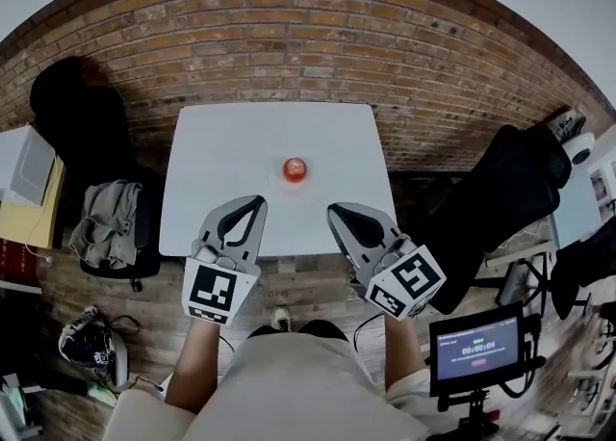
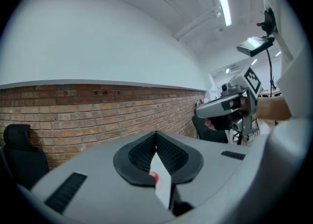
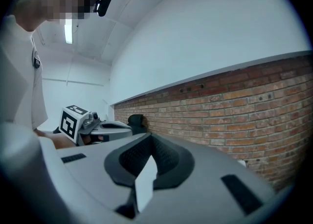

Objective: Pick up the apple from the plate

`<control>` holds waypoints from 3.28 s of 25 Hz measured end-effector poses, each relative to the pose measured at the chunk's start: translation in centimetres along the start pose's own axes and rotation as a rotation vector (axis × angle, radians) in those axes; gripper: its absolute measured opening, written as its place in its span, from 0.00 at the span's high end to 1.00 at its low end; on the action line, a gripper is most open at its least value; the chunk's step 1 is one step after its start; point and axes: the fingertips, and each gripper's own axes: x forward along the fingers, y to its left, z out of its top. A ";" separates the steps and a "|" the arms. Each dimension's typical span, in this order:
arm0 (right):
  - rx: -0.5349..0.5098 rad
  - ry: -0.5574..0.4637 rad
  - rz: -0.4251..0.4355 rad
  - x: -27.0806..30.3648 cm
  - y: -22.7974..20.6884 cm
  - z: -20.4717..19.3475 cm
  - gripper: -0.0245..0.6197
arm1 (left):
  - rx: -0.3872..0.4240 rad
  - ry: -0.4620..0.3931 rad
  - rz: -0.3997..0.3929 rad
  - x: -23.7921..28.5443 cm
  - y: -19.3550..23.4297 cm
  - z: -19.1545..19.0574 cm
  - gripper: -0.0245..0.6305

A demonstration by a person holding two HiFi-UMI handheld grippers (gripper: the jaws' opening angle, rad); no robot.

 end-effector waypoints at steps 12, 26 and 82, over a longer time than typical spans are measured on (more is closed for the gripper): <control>0.028 -0.016 -0.013 0.2 -3.0 0.1 0.96 | -0.006 0.041 0.007 1.8 -0.1 -0.5 0.96; -0.020 0.067 -0.006 -0.1 -4.2 -1.9 0.96 | 0.030 0.093 0.010 3.1 -1.5 -0.2 0.96; 0.189 0.276 -0.080 6.2 -15.9 -10.3 0.96 | 0.068 0.373 -0.243 18.6 -0.3 -10.5 0.76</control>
